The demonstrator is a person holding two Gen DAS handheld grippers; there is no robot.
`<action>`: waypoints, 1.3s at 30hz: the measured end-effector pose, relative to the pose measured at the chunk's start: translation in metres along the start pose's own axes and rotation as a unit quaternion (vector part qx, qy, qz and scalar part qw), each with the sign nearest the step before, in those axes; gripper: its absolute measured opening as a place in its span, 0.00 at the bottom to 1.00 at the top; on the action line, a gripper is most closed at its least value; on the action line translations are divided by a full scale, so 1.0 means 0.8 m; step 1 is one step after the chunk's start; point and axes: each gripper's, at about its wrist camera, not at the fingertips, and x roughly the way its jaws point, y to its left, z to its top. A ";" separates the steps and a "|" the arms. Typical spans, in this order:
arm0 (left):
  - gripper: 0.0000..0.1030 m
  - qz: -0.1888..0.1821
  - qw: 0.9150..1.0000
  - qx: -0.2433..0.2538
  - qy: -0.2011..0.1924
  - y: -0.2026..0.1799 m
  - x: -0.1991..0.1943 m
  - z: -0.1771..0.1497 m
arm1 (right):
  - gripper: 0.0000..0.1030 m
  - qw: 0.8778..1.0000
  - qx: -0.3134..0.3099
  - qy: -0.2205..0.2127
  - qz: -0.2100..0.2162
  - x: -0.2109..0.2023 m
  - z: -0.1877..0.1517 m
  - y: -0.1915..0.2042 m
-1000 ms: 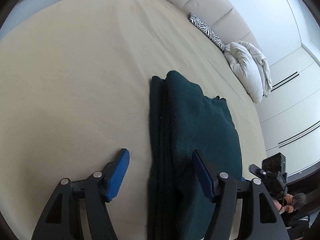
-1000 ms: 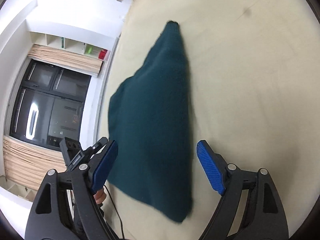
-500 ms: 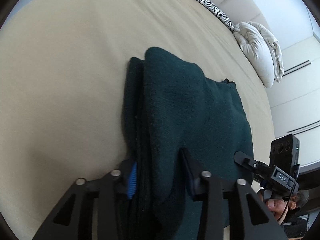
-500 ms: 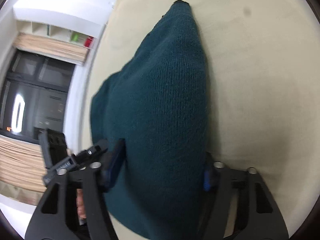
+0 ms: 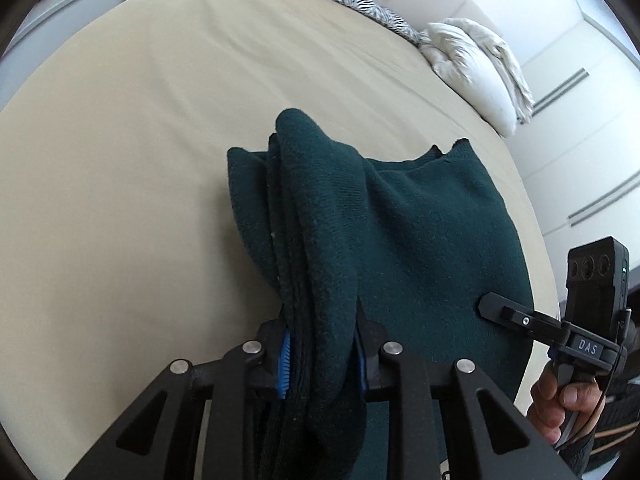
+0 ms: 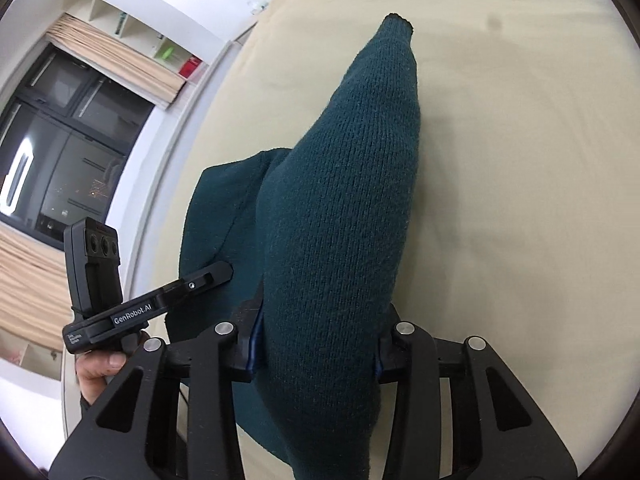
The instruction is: Fold small clothes
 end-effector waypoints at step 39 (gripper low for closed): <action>0.18 0.054 0.996 0.039 -0.057 -0.034 0.058 -0.084 | 0.41 0.994 0.040 -0.095 -0.048 -0.010 -0.101 -0.087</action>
